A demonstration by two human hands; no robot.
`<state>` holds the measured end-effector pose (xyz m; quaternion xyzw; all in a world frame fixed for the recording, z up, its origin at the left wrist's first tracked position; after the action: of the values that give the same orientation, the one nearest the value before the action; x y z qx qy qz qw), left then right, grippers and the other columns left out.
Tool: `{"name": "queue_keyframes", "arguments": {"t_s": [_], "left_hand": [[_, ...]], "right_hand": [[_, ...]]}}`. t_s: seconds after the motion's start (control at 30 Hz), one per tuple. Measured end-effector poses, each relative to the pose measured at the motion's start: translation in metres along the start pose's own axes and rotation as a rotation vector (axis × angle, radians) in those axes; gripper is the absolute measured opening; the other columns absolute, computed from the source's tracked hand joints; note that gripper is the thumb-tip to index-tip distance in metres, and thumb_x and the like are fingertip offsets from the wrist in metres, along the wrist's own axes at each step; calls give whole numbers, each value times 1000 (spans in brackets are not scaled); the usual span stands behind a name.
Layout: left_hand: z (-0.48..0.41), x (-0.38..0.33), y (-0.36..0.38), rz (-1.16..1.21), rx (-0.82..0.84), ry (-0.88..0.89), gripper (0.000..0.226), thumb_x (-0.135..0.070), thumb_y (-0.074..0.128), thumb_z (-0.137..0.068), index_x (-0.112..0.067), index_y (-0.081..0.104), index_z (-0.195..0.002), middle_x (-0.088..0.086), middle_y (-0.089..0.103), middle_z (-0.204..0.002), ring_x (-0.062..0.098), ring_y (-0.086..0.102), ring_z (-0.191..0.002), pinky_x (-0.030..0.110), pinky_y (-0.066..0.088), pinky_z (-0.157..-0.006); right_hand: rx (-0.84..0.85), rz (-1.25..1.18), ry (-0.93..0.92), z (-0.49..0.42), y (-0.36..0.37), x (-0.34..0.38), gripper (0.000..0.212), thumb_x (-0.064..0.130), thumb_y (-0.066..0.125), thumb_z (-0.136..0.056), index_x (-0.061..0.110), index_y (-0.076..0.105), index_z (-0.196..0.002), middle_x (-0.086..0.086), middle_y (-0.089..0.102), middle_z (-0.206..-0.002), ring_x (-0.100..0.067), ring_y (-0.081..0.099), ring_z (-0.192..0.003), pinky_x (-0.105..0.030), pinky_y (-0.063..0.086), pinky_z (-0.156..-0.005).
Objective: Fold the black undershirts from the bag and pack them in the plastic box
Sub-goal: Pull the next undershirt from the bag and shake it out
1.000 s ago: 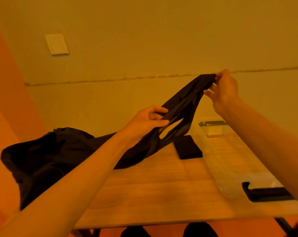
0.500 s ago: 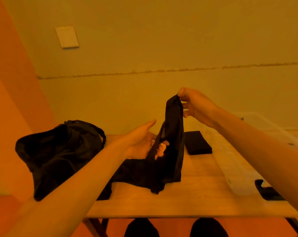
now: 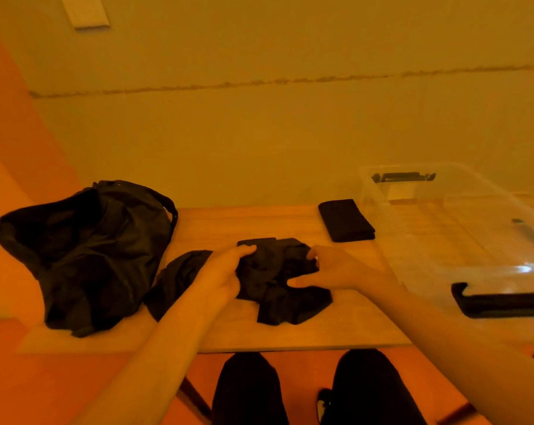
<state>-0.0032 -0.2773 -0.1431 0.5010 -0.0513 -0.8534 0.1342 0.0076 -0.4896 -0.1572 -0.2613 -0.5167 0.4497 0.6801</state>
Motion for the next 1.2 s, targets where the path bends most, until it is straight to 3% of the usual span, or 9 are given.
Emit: {"name": "queue_keyframes", "arguments": {"t_s": [0.13, 0.27, 0.4, 0.53, 0.6, 0.73, 0.87, 1.03, 1.2], "left_hand": [[8, 16, -23, -36, -61, 138, 9, -2, 67, -94, -8, 70, -88, 13, 77, -99, 24, 72, -94, 38, 54, -81], [13, 21, -41, 9, -34, 227, 12, -4, 64, -96, -9, 67, -86, 5, 77, -89, 16, 75, -86, 31, 53, -79], [8, 31, -55, 256, 63, 262, 63, 2, 61, -95, -30, 47, -148, 12, 67, -129, 24, 71, -110, 38, 59, -87], [11, 36, -46, 241, 10, 237, 26, -8, 64, -97, -14, 65, -122, 8, 73, -109, 15, 74, -78, 24, 56, -59], [8, 35, -49, 324, -50, 184, 8, -11, 63, -97, -17, 69, -99, 2, 71, -94, 8, 68, -64, 21, 53, -54], [9, 25, -57, 673, 168, 138, 20, -16, 59, -96, -17, 68, -114, -1, 74, -101, 3, 64, -61, 16, 55, -63], [16, 10, -69, 213, -47, 354, 30, -2, 65, -94, -12, 62, -121, 12, 71, -116, 20, 74, -93, 29, 59, -72], [32, -15, -77, -389, -216, 373, 40, -10, 75, -90, -30, 51, -115, 21, 67, -104, 28, 72, -87, 43, 57, -72], [45, -32, -67, -190, 64, 462, 25, -7, 67, -95, -22, 63, -114, -1, 72, -88, 16, 71, -83, 29, 58, -73]], "right_hand": [[-389, 35, -6, -1, 47, -13, 58, 63, 74, -79, 18, 52, -108, 2, 54, -102, -18, 55, -96, -28, 41, -71], [-379, -147, -16, -4, 47, -21, 38, 33, 68, -94, 17, 44, -69, 5, 44, -65, -12, 45, -62, -24, 24, -51], [-408, -488, -17, 5, 19, -21, 20, 23, 63, -98, 12, 62, -80, 1, 54, -70, -13, 52, -70, -25, 37, -61], [-270, -1049, 8, 6, 2, -17, 17, 20, 59, -100, 9, 72, -96, -8, 72, -92, -14, 66, -87, -29, 49, -75], [-215, -1368, 89, 2, -1, -20, 13, 18, 60, -99, 10, 69, -95, -3, 72, -77, -12, 66, -70, -28, 50, -68], [-18, -1780, 103, 7, -3, -32, 23, 25, 57, -97, 17, 52, -75, 5, 33, -50, -8, 33, -45, -22, 28, -56], [22, -1606, 181, 11, -8, -39, 12, 23, 60, -94, 17, 56, -84, 5, 39, -51, -8, 37, -45, -21, 33, -46], [120, -1360, 421, 15, -13, -43, 25, 22, 65, -95, 12, 65, -117, -3, 77, -87, -20, 73, -70, -31, 57, -57], [67, -1567, 422, 8, -12, -41, 50, 8, 62, -95, 14, 51, -143, -14, 76, -99, -23, 77, -74, -37, 60, -52]]}}
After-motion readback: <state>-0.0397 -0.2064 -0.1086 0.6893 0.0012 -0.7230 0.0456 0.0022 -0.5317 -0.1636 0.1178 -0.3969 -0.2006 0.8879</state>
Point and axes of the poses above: each hand's wrist, its own z-axis away from the middle knuckle, its own y-axis out of the palm, x = y × z, the point moved 2 cm from there along -z, towards the middle knuckle
